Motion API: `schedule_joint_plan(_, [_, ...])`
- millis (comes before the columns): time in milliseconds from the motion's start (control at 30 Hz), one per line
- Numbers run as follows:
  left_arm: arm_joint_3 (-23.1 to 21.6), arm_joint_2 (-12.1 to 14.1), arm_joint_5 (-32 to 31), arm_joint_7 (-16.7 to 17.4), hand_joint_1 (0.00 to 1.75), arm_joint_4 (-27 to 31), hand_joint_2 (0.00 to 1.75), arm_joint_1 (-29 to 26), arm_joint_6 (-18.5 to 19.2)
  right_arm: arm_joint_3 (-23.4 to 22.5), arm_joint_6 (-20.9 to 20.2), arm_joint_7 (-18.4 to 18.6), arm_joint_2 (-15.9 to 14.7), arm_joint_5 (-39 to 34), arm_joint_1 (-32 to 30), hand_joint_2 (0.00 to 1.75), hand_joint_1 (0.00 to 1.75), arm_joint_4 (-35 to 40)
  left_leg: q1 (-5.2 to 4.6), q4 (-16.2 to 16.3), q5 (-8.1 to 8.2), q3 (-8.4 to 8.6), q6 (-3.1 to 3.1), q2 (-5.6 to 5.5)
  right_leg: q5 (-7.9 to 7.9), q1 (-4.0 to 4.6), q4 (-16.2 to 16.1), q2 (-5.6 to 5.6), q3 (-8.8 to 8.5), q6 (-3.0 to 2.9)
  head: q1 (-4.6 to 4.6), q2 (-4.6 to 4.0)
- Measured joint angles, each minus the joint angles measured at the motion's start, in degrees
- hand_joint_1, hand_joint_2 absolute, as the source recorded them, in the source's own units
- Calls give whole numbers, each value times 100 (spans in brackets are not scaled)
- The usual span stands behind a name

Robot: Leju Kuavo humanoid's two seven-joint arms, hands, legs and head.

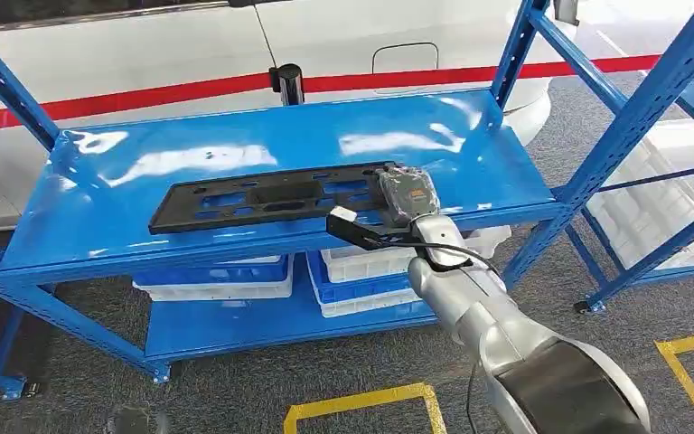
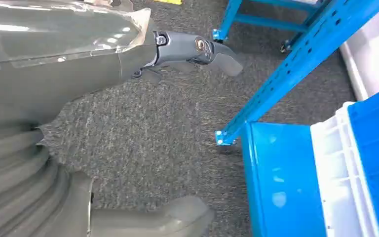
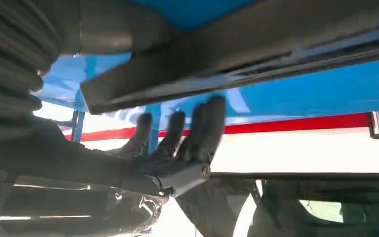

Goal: Take the parts from the cabinet and place them on the table.

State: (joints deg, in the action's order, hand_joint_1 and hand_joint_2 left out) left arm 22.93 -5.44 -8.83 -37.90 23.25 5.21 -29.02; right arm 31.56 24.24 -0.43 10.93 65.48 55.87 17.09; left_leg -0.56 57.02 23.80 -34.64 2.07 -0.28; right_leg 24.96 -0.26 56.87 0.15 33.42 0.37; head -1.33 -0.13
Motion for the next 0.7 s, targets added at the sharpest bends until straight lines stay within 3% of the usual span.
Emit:
schedule_joint_plan(167, [-136, -7, 156, 0, 0, 105, 0, -34, 33, -52, 57, -118, -9, 15, 18, 175, 175, 0, 0, 0, 0, 1, 0, -2, 0, -1, 0, 0, -2, 0, -2, 0])
schedule_joint_plan(200, [-155, -11, 175, 2, 0, 129, 175, -42, 33, -66, 57, -158, -9, 15, 23, 175, 175, 0, 0, 0, 0, 1, 0, -3, 0, -1, 0, 0, -2, 0, 0, 0])
schedule_joint_plan(533, [-339, -7, 284, 0, 0, 221, 175, -73, 17, -162, 188, -542, -2, 51, 41, 175, 175, 7, 0, 0, 0, 5, 0, -3, 0, -1, 0, -1, -9, 0, 0, 0])
schedule_joint_plan(667, [-405, 9, 295, 0, 0, 221, 175, -69, 26, -293, 286, -1134, 17, -175, 63, 175, 175, 124, -1, 0, 0, 4, 1, 0, -1, -1, 0, 0, -8, 1, 0, 0])
schedule_joint_plan(700, [-409, 13, 297, 0, 0, 221, 0, -69, 15, -328, 295, -1249, 33, -225, 89, 175, 175, 160, 0, 0, 0, 5, 1, 0, -1, -1, 0, 1, -7, 1, -2, 0])
